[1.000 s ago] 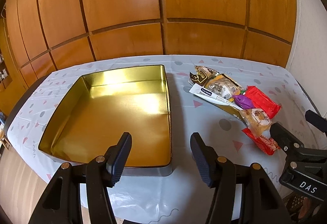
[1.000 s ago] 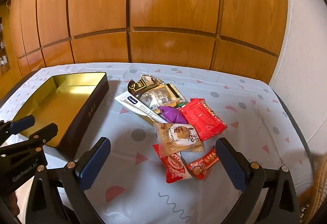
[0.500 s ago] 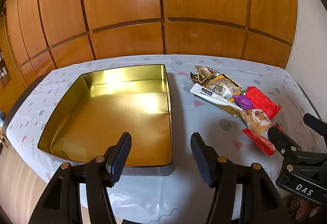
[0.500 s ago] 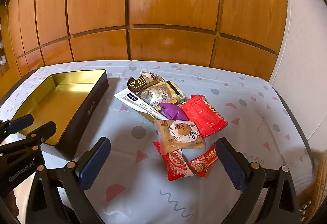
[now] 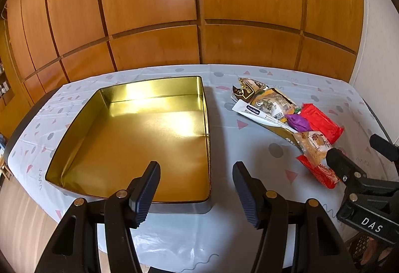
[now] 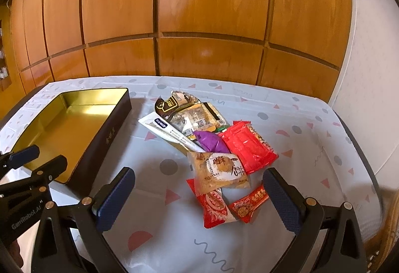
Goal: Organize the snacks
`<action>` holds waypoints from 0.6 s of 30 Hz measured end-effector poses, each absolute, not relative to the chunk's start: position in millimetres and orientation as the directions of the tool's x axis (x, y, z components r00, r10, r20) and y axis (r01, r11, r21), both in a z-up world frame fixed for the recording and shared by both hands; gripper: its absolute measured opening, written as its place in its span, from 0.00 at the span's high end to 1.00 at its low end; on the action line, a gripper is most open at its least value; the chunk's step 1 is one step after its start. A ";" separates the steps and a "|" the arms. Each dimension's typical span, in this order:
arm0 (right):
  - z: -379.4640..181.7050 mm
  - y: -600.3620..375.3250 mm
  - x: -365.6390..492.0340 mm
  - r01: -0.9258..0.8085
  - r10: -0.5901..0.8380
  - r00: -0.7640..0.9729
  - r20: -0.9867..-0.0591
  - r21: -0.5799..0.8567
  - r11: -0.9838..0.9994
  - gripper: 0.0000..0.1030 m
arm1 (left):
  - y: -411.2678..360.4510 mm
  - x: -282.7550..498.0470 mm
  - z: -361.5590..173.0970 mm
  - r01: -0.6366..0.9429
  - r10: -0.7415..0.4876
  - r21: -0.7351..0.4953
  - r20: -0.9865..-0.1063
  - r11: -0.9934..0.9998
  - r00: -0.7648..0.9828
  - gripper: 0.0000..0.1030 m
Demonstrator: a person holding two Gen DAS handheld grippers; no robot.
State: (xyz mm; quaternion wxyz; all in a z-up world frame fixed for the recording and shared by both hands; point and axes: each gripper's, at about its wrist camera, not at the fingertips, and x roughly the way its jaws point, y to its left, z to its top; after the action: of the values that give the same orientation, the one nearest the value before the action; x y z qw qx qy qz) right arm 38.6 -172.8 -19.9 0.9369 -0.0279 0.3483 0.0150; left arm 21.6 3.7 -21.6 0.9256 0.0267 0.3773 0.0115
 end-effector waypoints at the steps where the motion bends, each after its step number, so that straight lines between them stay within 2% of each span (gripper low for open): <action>1: -20.5 -173.6 38.2 -0.047 0.009 0.756 -0.655 -0.040 0.998 0.00 | 3.4 21.7 -21.6 -0.001 0.041 0.058 -0.698 0.998 0.714 0.41; 18: -18.6 -176.1 36.4 -0.043 0.012 0.762 -0.647 -0.031 0.999 0.00 | -0.9 21.6 -20.4 0.006 0.040 0.064 -0.695 0.998 0.718 0.41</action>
State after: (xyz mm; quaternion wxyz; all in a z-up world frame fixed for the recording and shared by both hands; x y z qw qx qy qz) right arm 36.4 -176.1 -18.6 0.9384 -0.0221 0.3447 0.0146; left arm 21.6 -0.9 -20.4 0.9263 0.0307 0.3755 0.0094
